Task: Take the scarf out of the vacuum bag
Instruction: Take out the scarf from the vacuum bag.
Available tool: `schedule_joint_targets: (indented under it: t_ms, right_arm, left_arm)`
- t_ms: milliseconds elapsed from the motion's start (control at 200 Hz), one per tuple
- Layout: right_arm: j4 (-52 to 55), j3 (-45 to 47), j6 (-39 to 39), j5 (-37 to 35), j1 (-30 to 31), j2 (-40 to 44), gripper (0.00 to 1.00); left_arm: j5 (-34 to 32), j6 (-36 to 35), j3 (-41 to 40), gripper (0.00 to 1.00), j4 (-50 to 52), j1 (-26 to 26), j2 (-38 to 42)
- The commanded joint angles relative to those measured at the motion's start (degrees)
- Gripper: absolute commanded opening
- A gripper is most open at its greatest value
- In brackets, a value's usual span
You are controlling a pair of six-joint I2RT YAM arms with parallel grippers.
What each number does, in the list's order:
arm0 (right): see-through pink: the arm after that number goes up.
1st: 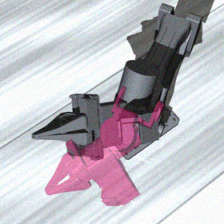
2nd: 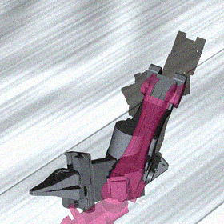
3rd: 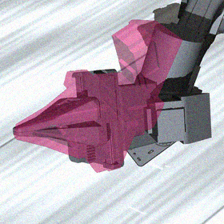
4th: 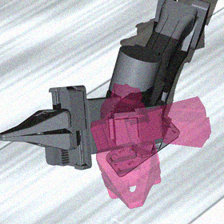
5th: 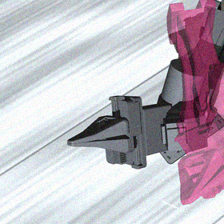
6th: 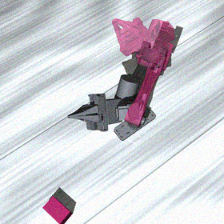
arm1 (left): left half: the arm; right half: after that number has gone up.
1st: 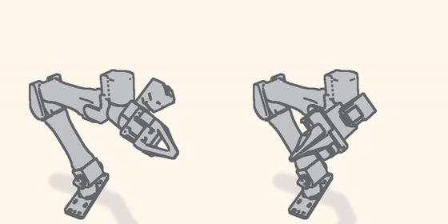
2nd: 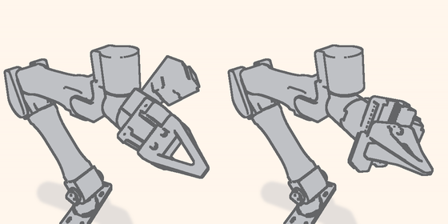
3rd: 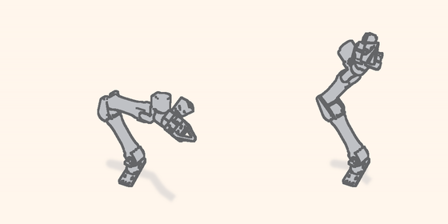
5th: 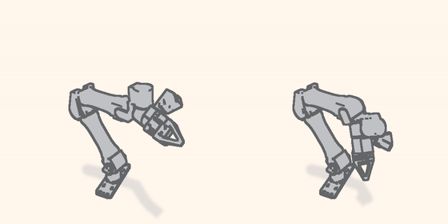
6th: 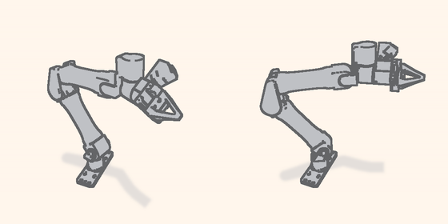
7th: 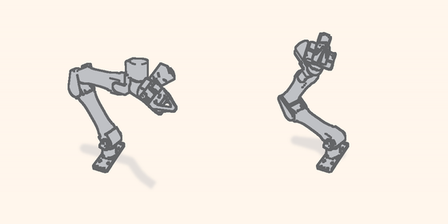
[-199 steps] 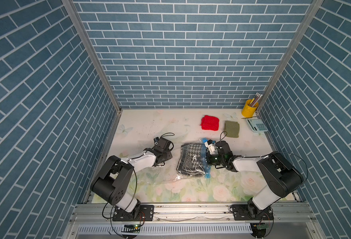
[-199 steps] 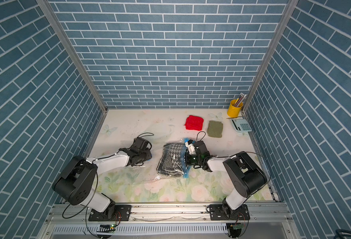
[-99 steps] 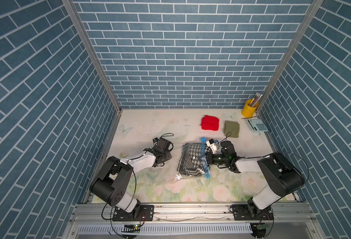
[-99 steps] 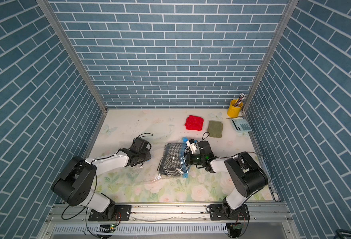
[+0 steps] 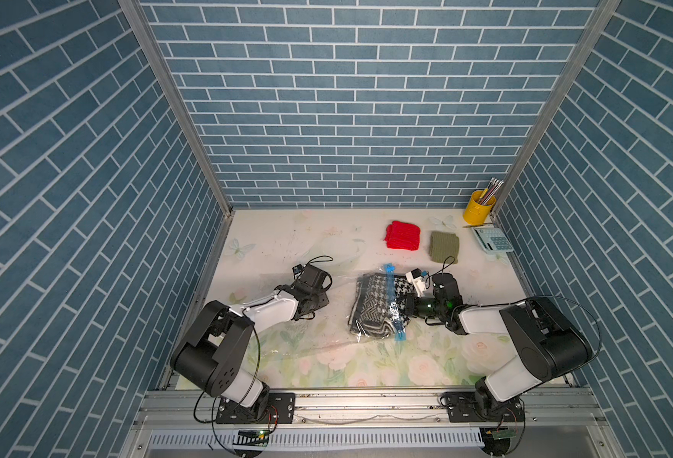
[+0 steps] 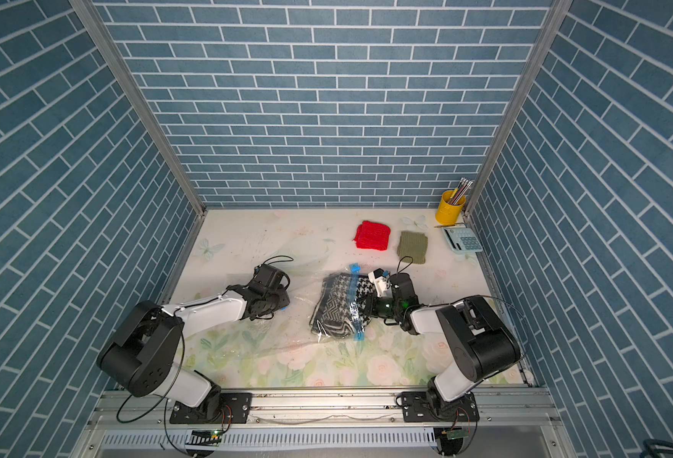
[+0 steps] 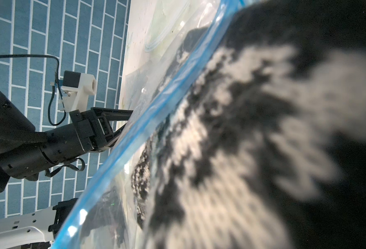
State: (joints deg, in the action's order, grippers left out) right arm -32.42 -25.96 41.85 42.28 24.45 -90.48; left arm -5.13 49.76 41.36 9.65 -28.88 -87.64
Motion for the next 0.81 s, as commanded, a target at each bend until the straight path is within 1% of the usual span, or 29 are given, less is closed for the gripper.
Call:
schedule_joint_targets:
  t_ms: [0, 120, 215, 390, 475, 670, 800]
  right_arm:
    - [2.57, -1.58, -2.21, -0.67, -0.89, 1.12, 0.0]
    - [8.19, -4.1, -5.72, -1.55, -0.85, -0.7, 0.0]
    - [11.78, -5.8, -8.88, -0.91, -0.46, -1.91, 0.0]
    - [19.12, -8.12, -14.49, -2.68, 0.57, -1.38, 0.0]
    - [19.78, -8.5, -15.1, -2.46, 1.89, -0.78, 0.0]
    - [22.76, -10.09, -17.2, -2.73, 7.84, -0.23, 0.0]
    - [23.53, -9.58, -17.76, -2.91, 9.34, 0.68, 0.0]
  left_arm:
    - [-4.72, 0.3, -1.2, 0.22, 3.54, 0.57, 0.93]
    - [-5.38, -0.15, -0.42, 0.22, 4.06, 0.51, 0.8]
    - [-6.45, -0.6, 0.59, 0.22, 4.94, 0.58, 0.99]
    - [-8.88, -1.47, 2.22, 0.23, 6.51, 0.52, 1.41]
    - [-9.7, -1.66, 2.73, 0.23, 6.92, 0.8, 1.18]
    - [-10.0, -2.16, 4.37, 0.23, 6.52, 1.82, 0.19]
    - [-10.53, -2.68, 5.39, 0.23, 6.53, 2.55, -0.56]
